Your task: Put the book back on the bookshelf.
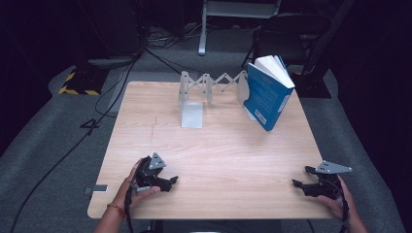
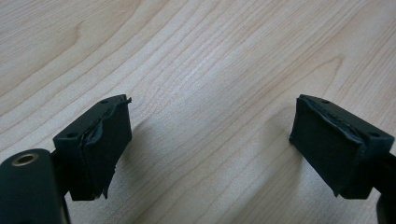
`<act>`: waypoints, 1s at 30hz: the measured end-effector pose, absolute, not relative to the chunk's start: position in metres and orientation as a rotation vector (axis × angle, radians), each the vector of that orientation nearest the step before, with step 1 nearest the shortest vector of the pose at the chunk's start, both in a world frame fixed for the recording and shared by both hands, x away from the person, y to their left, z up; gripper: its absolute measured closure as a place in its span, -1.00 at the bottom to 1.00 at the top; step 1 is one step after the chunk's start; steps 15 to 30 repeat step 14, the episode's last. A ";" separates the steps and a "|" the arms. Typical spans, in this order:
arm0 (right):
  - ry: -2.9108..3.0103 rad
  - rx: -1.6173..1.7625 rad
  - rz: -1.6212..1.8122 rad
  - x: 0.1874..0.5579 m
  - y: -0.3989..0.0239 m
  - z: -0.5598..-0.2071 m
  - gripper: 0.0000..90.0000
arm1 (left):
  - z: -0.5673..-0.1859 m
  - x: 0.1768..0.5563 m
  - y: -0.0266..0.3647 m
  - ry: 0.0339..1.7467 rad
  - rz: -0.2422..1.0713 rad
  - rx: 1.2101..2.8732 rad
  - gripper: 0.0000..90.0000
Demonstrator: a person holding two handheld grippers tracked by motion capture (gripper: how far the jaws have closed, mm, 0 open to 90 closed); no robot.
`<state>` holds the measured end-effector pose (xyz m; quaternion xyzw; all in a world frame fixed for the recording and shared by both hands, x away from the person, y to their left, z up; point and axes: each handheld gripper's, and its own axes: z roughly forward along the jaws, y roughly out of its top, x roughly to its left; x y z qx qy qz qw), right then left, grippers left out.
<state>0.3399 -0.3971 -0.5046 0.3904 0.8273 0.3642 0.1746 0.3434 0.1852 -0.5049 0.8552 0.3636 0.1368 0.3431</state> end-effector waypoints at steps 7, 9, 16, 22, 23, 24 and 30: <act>2.343 1.109 1.031 0.340 -0.397 -0.505 -0.61 | -0.505 0.344 0.185 0.944 0.354 2.227 -0.74; 2.342 1.110 1.031 0.340 -0.397 -0.505 -0.61 | -0.505 0.344 0.185 0.944 0.349 2.227 -0.75; 2.339 1.114 1.030 0.340 -0.397 -0.505 -0.61 | -0.505 0.345 0.185 0.943 0.349 2.227 -0.75; 2.339 1.114 1.030 0.340 -0.397 -0.505 -0.61 | -0.505 0.345 0.185 0.943 0.349 2.227 -0.75; 2.339 1.114 1.030 0.340 -0.397 -0.505 -0.61 | -0.505 0.345 0.185 0.943 0.349 2.227 -0.75; 2.339 1.114 1.030 0.340 -0.397 -0.505 -0.61 | -0.505 0.345 0.185 0.943 0.349 2.227 -0.75; 2.339 1.114 1.030 0.340 -0.397 -0.505 -0.61 | -0.505 0.345 0.185 0.943 0.349 2.227 -0.75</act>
